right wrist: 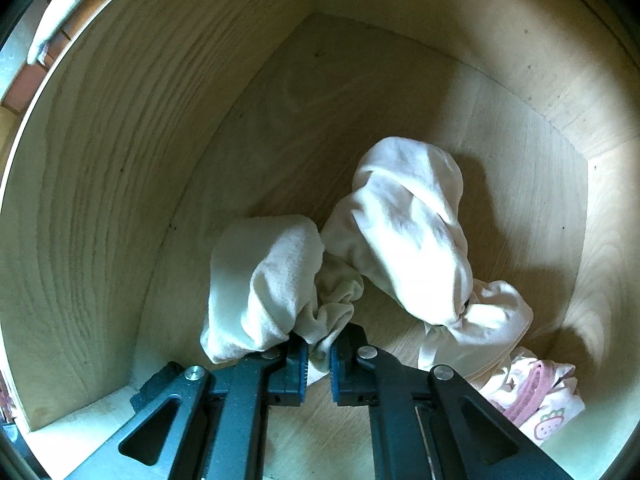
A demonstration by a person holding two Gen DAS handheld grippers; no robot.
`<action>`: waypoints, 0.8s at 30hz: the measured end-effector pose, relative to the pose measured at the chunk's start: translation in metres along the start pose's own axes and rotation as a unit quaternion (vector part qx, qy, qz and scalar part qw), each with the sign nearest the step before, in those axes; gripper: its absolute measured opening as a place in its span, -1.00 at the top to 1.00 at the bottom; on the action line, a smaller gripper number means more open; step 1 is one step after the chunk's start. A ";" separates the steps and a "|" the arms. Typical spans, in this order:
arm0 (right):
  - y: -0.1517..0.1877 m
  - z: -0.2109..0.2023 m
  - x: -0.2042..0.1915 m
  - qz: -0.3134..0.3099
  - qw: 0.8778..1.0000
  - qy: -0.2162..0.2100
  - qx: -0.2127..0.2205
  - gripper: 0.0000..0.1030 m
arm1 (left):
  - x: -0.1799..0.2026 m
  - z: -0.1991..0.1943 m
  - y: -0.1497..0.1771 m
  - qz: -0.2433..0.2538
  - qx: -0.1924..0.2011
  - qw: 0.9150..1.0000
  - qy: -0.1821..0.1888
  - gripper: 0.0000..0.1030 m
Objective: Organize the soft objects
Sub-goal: 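Move the left gripper back over the open drawer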
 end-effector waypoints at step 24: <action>0.027 -0.007 0.061 0.024 1.000 -0.016 0.011 0.87 | 0.079 0.029 0.073 0.145 -0.129 0.978 0.075 0.22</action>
Point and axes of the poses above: each gripper's, at about its wrist camera, not at the fingertips, and z roughly the way its jaws point, x to its right, y to its underside, the point moved 2 cm from there along z, roughly the way its jaws point, and after that the axes turned 2 degrees about -z, right-handed, at the moved point
